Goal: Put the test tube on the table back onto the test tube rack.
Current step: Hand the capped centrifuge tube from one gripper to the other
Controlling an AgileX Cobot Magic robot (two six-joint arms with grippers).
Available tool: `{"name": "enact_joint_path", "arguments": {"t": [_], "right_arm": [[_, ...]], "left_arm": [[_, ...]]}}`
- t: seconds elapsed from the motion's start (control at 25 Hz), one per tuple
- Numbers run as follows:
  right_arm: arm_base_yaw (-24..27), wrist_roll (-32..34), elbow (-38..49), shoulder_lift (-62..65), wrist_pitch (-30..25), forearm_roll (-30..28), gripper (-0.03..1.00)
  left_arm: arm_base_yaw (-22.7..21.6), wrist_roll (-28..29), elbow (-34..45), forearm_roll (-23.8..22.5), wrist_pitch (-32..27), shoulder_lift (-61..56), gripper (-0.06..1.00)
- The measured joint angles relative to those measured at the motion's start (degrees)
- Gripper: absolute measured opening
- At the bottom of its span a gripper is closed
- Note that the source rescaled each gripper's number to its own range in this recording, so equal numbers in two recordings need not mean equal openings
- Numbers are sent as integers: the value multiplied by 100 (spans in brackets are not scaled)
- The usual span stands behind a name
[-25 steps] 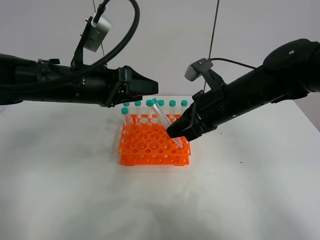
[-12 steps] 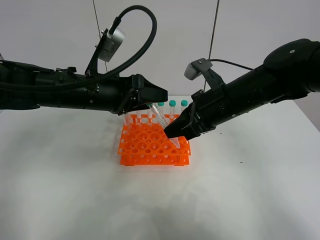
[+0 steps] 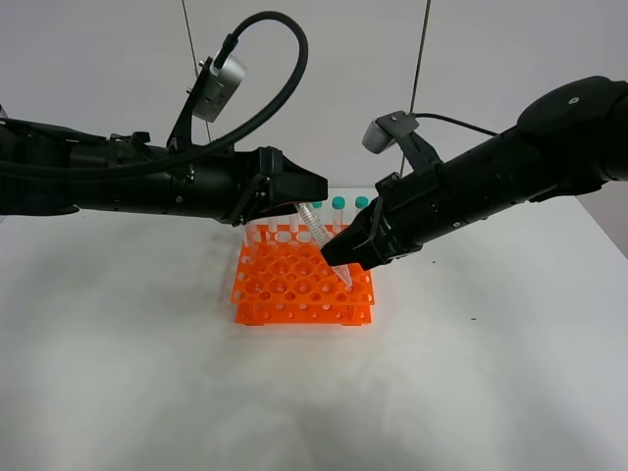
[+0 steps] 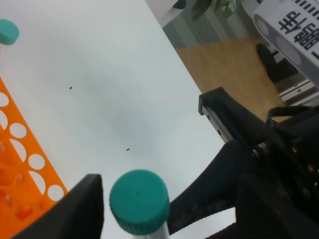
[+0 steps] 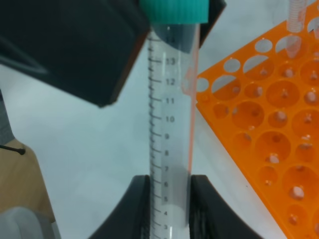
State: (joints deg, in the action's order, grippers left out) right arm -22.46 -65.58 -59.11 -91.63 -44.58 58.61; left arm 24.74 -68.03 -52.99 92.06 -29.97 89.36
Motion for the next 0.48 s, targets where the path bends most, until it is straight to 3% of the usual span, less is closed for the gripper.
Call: {"name": "enact_joint_path", "arguments": {"t": [0.2, 0.28, 0.36, 0.4, 0.48], "right_arm": [[0, 0, 0, 0, 0, 0, 1], [0, 0, 0, 0, 0, 0, 1], [0, -5, 0, 0, -27, 15, 1], [0, -5, 0, 0, -35, 15, 1], [0, -5, 0, 0, -38, 15, 1]], "left_arm": [[0, 0, 0, -5, 0, 0, 66], [0, 0, 0, -5, 10, 0, 46], [0, 0, 0, -5, 46, 0, 8], [0, 0, 0, -5, 46, 0, 0], [0, 0, 0, -5, 46, 0, 0]]}}
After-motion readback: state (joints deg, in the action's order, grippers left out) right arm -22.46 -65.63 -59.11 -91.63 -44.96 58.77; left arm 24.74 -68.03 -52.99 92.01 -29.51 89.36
